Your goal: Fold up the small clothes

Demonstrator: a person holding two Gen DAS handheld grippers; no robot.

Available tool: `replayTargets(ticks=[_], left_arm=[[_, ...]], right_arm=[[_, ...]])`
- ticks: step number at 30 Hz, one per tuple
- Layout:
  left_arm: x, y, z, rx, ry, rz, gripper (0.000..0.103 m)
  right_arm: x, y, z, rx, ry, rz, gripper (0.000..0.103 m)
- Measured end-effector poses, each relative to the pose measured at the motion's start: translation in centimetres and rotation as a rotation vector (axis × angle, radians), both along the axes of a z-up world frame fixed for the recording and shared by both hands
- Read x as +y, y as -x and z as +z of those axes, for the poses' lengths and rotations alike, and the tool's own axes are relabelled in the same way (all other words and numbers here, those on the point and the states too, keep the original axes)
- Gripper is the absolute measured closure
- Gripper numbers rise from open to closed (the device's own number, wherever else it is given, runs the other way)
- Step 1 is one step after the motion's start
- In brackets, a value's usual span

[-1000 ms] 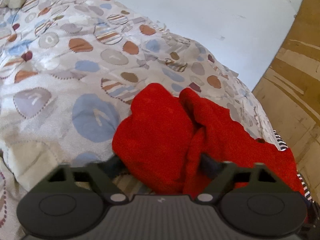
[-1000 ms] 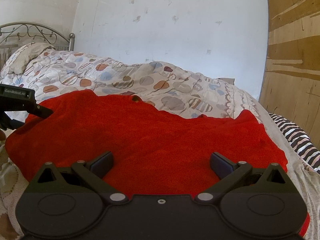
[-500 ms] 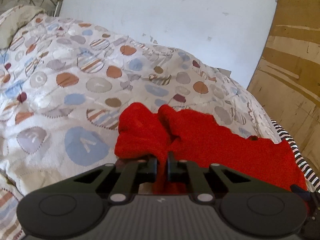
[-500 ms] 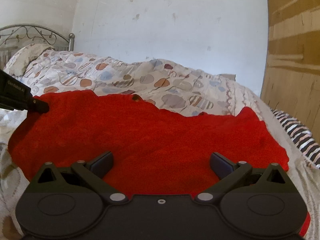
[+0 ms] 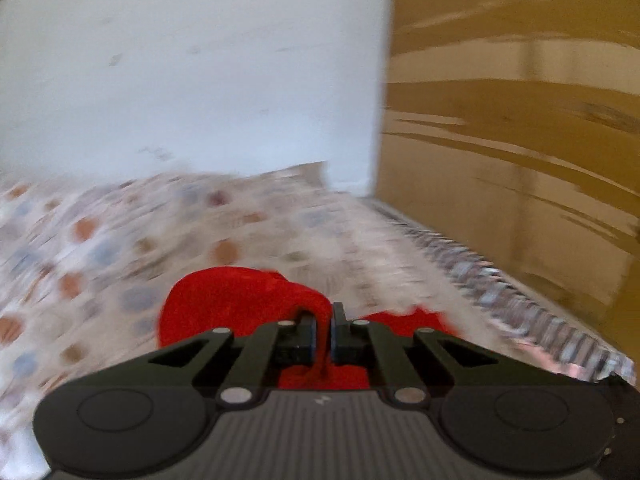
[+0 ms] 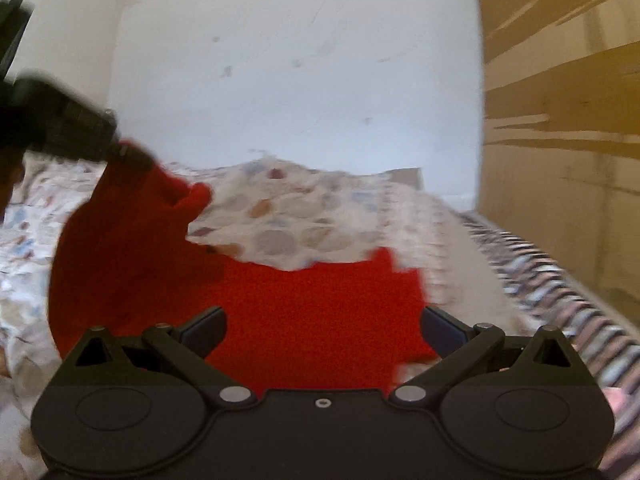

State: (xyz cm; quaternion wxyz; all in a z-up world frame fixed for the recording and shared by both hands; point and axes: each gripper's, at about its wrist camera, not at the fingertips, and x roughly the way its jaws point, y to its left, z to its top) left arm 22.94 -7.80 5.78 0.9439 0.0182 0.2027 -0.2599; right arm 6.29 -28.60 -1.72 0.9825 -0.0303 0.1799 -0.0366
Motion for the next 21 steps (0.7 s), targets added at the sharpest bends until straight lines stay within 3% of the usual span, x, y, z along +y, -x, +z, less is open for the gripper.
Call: replayTargets(ticks=[3, 6, 9, 12, 14, 15, 16, 18, 19, 21], left_arm=[[-5.2, 1.3, -0.3, -0.016, -0.045, -0.120, 0.098], [-9.0, 2.6, -2.8, 0.005, -0.114, -0.210, 0.098], [-10.7, 3.8, -5.8, 0.057, -0.173, -0.262, 0.098], [-10.9, 5.8, -7.6, 0.027, -0.236, -0.268, 0.096], [-10.6, 6.7, -8.1, 0.016, -0.258, -0.270, 0.086], [-10.3, 7.2, -8.0, 0.021, -0.250, -0.271, 0.072], [-9.9, 7.3, -7.9, 0.033, -0.232, -0.279, 0.051], [-8.8, 7.9, -7.5, 0.052, -0.174, -0.313, 0.026], [-8.1, 8.5, -7.1, 0.051, -0.145, -0.327, 0.018], [-7.1, 9.7, -6.5, 0.028, -0.119, -0.360, 0.012]], right_arm=[[-2.9, 1.7, -0.2, 0.030, 0.017, -0.085, 0.000], [-5.5, 3.0, -1.0, 0.079, 0.017, -0.162, 0.000], [-7.5, 4.2, -2.1, 0.129, -0.035, -0.227, 0.000], [-8.8, 4.9, -3.2, 0.150, -0.102, -0.248, 0.000], [-9.0, 4.9, -3.7, 0.157, -0.120, -0.263, 0.000], [-9.1, 5.0, -3.9, 0.156, -0.124, -0.271, 0.000], [-9.0, 4.8, -4.0, 0.155, -0.129, -0.275, 0.000], [-8.8, 4.3, -4.2, 0.150, -0.138, -0.275, 0.001], [-8.6, 4.0, -4.2, 0.146, -0.138, -0.273, 0.001], [-8.1, 4.7, -3.9, 0.139, -0.131, -0.264, 0.001]])
